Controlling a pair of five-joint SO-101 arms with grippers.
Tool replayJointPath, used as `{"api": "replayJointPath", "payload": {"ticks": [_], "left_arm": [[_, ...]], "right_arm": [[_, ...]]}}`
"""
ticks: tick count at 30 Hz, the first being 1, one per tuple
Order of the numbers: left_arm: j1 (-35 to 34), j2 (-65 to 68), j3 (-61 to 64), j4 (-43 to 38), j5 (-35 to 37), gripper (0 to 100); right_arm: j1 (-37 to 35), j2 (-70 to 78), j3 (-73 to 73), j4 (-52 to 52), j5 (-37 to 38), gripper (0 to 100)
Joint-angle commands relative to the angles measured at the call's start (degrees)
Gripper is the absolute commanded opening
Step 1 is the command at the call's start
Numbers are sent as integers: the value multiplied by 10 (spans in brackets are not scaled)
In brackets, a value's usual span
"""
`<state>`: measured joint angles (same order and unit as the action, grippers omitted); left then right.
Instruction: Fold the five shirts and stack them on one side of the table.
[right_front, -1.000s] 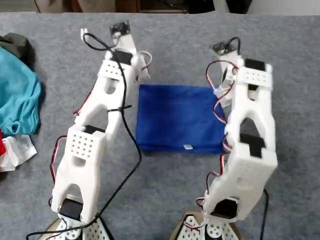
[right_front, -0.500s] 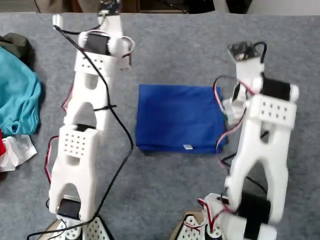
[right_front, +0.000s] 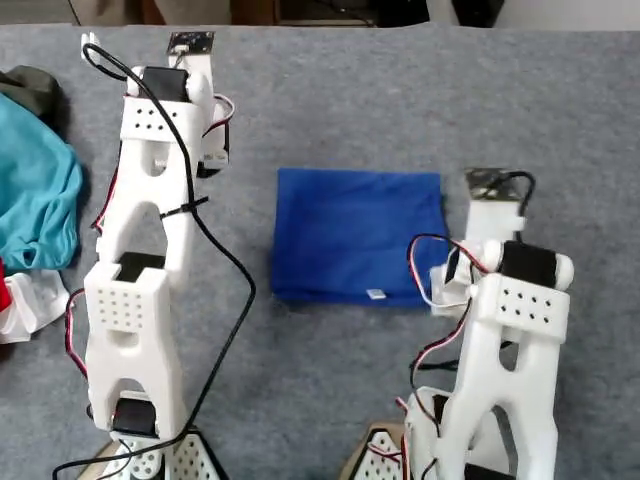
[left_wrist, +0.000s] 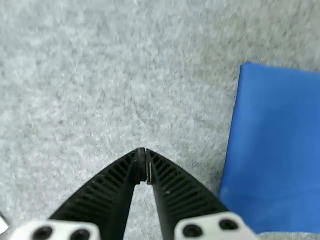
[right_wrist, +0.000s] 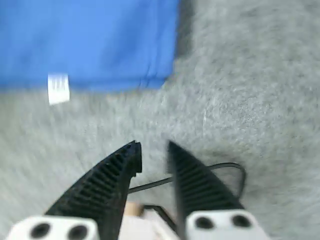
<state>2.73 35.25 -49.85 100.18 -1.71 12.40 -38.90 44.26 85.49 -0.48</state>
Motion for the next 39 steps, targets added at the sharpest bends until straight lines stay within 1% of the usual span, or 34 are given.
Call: {"api": "replayJointPath", "payload": {"ticks": [1,3,5,11,13,18,22,29,39], "left_arm": [[-2,-47,17,6,0,20],[-4,-50,27,6,1,20],[-5,-51,36,6,1,20],[-5,-51,43,6,2,20],[-6,-51,43,6,2,20],[-6,-51,41,6,1,20],[-6,-51,39,6,-2,20],[-6,-51,39,6,-3,20],[-6,-51,39,6,-4,20]], "right_arm": [[2,-13,13,-32,-156,264],[-18,1,18,-49,-246,318],[-56,29,24,-68,-302,324],[-137,142,22,-168,-422,324],[-143,174,18,-218,-468,324],[-145,240,4,-312,-533,325],[-145,293,3,-339,-553,325],[-145,364,2,-413,-554,325],[-145,367,2,-418,-550,325]]}}
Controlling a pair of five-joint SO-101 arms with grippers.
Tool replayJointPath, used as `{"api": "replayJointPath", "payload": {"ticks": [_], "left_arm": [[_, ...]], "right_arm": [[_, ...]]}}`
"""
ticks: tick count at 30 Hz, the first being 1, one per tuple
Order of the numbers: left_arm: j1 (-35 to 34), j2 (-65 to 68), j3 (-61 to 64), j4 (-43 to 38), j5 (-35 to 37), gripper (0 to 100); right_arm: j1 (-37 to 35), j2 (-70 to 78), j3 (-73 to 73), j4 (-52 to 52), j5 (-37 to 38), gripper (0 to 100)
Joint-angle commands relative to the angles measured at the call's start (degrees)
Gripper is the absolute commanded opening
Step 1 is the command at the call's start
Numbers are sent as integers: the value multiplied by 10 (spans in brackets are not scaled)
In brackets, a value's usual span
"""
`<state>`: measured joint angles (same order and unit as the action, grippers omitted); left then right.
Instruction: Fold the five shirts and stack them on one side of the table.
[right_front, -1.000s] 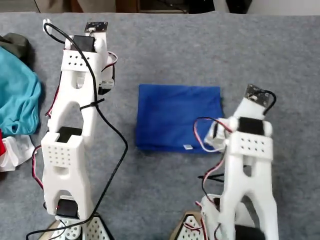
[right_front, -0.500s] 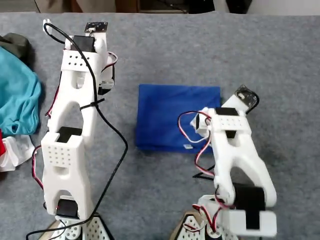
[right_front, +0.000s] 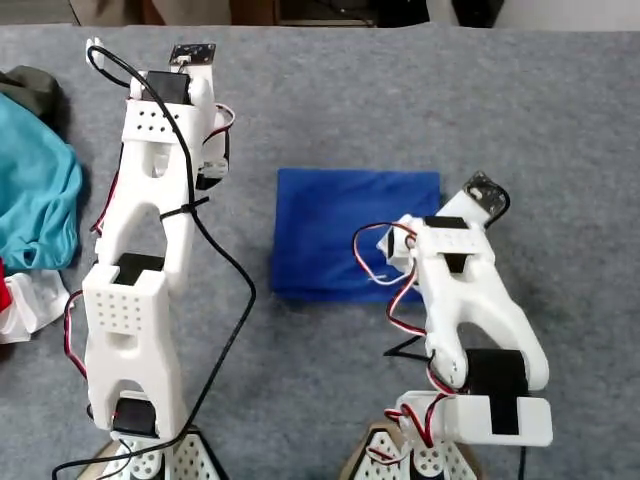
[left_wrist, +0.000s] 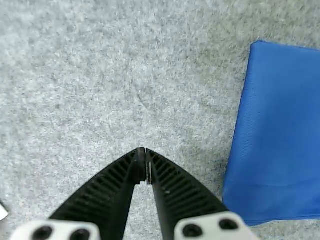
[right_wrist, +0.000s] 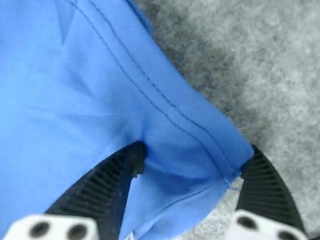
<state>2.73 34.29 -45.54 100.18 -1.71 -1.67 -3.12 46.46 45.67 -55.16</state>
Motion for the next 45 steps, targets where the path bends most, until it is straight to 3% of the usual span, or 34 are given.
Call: {"api": "replayJointPath", "payload": {"ticks": [1,5,10,13,21,28,34,45], "left_arm": [[-6,-41,-4,6,-4,20],[-6,-41,-4,6,-4,20],[-6,-41,-4,6,-4,20],[-5,-41,-4,6,-4,20],[-6,-41,-4,6,-4,20],[-6,-41,-5,6,-4,20],[-6,-42,-5,6,-4,20],[-6,-88,0,6,-11,20]], "right_arm": [[-4,8,-20,-20,-4,325],[-3,8,-20,-21,-3,289],[-3,8,-22,-22,-1,115],[0,8,-31,-18,0,61],[0,2,-34,-8,1,55],[5,-121,-33,66,37,50],[59,-204,-34,64,76,5],[195,-195,-34,65,171,5]]}}
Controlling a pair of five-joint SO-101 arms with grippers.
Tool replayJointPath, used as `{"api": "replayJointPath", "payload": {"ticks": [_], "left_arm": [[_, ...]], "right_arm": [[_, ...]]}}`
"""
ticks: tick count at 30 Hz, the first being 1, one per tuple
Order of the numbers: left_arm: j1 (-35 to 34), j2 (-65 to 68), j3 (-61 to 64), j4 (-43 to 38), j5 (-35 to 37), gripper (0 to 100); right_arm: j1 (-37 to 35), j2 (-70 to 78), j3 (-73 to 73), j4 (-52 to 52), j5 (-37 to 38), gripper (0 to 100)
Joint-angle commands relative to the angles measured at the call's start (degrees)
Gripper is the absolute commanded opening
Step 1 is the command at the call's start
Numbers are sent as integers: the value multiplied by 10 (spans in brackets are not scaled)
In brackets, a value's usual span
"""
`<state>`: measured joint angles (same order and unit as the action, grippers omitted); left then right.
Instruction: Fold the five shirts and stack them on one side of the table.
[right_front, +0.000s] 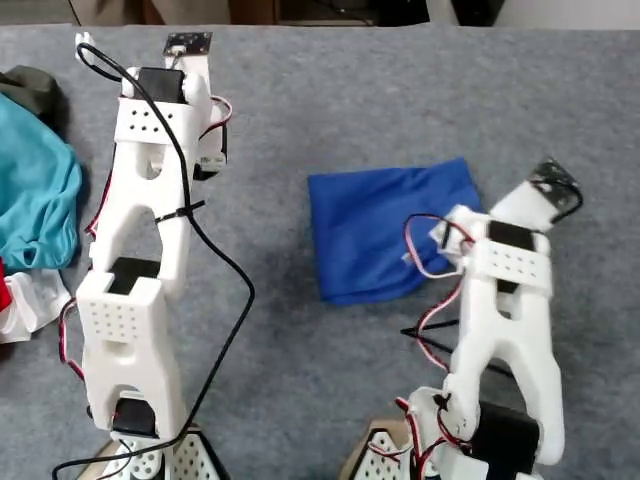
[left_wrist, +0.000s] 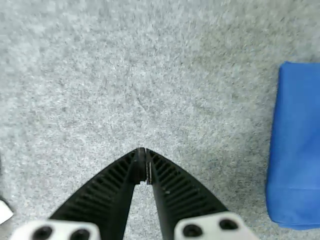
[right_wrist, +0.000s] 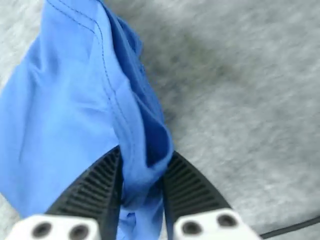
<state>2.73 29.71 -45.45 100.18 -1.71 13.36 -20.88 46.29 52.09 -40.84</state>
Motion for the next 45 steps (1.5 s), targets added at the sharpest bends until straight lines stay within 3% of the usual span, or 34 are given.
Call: {"api": "replayJointPath", "payload": {"ticks": [1,18,23,31,38,45], "left_arm": [[-6,-44,-1,6,-15,20],[-6,-48,0,6,-12,20],[-6,-48,0,6,-12,20],[-3,-48,0,6,-13,20],[-6,-48,-1,6,-14,20],[-6,-48,-1,6,-15,20]], "right_arm": [[63,-17,-32,1,37,5],[512,-14,-33,-1,276,5],[615,-14,-25,4,342,5],[700,-14,5,4,404,5],[736,-14,2,84,475,5],[771,-15,4,89,506,5]]}}
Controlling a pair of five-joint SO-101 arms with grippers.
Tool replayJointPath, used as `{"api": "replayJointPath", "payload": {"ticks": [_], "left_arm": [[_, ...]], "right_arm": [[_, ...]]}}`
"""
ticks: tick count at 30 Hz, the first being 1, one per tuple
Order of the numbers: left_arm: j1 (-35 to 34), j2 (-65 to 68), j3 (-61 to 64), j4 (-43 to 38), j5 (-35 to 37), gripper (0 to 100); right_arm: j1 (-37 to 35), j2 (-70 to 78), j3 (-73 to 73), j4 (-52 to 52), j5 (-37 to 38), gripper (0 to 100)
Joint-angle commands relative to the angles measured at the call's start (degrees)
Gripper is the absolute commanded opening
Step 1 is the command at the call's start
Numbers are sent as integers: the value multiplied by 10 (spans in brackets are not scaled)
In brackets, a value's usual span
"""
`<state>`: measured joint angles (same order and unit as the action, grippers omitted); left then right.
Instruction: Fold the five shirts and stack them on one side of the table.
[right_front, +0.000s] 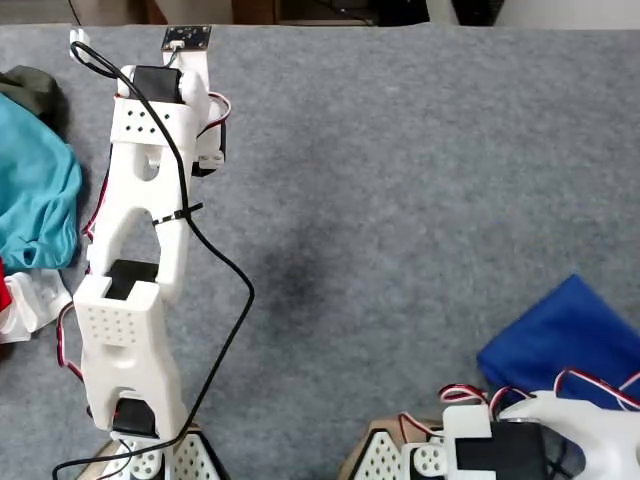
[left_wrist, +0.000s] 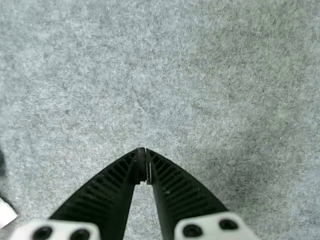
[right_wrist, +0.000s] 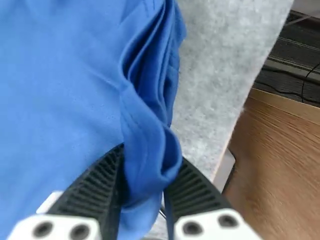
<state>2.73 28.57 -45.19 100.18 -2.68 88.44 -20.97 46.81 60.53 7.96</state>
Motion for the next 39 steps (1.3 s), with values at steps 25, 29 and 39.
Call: {"api": "replayJointPath", "payload": {"ticks": [25,29,39], "left_arm": [[-40,-36,-9,6,-5,20],[-91,-37,-9,6,-5,20],[-221,-116,-4,6,-71,20]], "right_arm": [[31,-233,-57,250,126,330],[-51,-301,-113,354,116,231],[-491,-335,-189,411,-79,11]]}}
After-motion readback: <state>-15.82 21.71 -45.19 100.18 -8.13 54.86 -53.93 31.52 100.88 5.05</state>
